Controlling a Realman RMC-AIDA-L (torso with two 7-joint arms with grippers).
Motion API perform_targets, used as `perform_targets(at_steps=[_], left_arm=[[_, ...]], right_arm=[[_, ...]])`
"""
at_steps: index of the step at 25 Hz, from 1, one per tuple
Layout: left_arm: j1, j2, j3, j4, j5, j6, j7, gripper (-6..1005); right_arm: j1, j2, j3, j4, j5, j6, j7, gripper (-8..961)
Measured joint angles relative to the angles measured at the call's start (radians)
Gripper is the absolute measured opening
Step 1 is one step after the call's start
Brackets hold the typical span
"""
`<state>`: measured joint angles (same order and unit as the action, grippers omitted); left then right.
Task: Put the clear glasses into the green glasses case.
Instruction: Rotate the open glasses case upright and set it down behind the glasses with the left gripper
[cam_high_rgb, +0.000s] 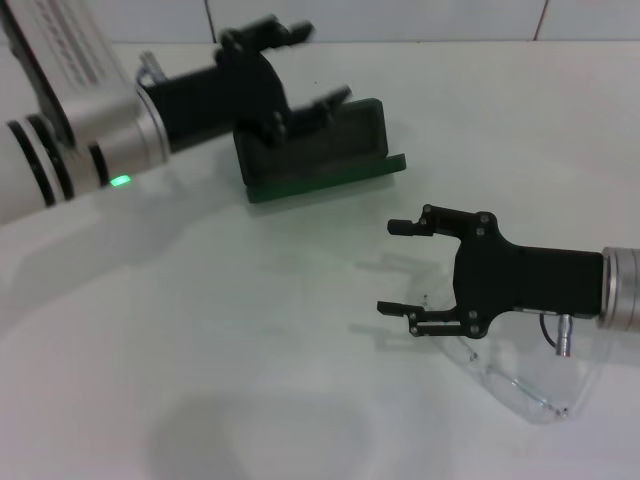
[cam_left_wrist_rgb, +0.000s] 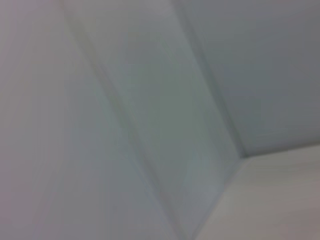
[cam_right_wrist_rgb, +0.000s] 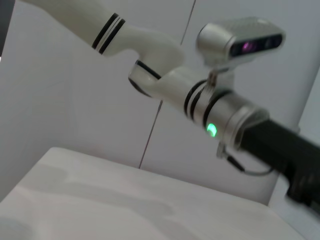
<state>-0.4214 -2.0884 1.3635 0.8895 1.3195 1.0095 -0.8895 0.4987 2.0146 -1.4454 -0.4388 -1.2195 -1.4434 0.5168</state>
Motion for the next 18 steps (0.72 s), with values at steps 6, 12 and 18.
perform_targets(at_steps=[6,12,18], left_arm=[[-0.109,0.001,-0.055,-0.145,0.059,-0.153,-0.141,750],[-0.216,-0.001,-0.056,-0.202,0.322,-0.183,-0.419,749],[-0.231,-0.001,-0.019,-0.203,0.376,-0.199,-0.477,748]], right_arm=[[0.008,0.004,-0.002,0.000,-0.001,0.004,0.000,769],[0.011,0.004,-0.004,0.000,-0.001,0.004,0.002,768],[0.012,0.004,-0.003,0.000,-0.002,0.005,0.002,768]])
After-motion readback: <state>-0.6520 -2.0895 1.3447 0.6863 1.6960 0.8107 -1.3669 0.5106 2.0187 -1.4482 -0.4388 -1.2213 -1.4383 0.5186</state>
